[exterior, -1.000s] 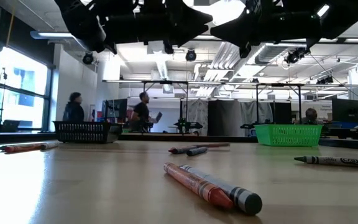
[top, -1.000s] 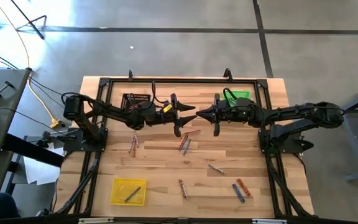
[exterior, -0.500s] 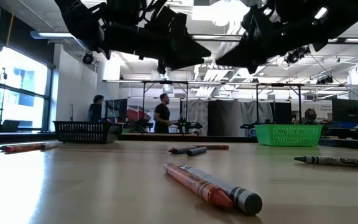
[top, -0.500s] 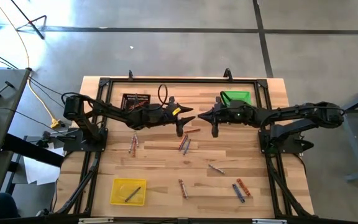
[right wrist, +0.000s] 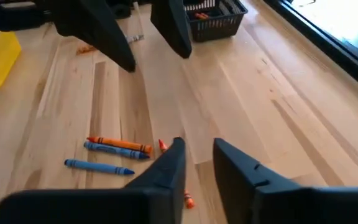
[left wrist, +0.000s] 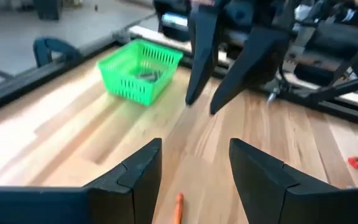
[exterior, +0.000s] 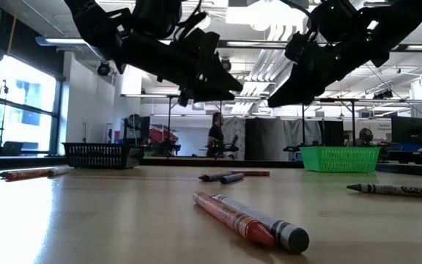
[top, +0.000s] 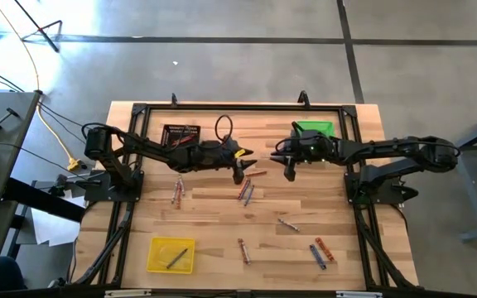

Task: Sort crayons
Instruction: Put the orange crayon into the black bin

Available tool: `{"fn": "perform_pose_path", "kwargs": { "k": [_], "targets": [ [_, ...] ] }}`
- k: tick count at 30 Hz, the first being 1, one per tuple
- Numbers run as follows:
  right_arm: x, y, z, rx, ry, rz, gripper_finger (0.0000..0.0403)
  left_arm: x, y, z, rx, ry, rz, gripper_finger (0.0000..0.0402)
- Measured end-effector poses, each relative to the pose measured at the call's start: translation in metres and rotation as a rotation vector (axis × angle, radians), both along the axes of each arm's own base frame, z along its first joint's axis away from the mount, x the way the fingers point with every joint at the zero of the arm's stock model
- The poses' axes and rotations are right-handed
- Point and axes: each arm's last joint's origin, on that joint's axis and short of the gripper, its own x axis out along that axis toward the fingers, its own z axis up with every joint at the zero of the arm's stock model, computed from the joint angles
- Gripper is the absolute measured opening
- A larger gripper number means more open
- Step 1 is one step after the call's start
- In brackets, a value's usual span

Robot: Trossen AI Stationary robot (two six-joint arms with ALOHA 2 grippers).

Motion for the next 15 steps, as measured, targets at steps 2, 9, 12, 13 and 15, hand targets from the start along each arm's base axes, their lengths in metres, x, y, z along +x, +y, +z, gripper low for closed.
{"fn": "perform_pose_path", "kwargs": {
  "k": [2, 9, 12, 13, 15],
  "targets": [
    [0.001, 0.0, -0.003, 0.005, 0.01, 0.004, 0.0107, 0.0, -0.001, -0.002, -0.018, 0.016, 0.001, 0.0177],
    [0.022, -0.006, -0.025, 0.034, 0.154, -0.009, 0.0146, -0.001, -0.009, -0.005, -0.031, 0.049, -0.018, 0.0177],
    [0.038, -0.01, -0.032, 0.047, 0.252, -0.001, 0.0147, -0.001, -0.012, -0.006, -0.048, 0.057, -0.019, 0.0177],
    [0.043, -0.011, -0.034, 0.045, 0.288, 0.007, 0.0147, -0.002, -0.012, -0.006, -0.059, 0.062, -0.016, 0.0177],
    [0.054, -0.014, -0.037, 0.046, 0.365, 0.023, 0.0147, -0.003, -0.012, -0.006, -0.085, 0.069, -0.007, 0.0177]
  ]
}}
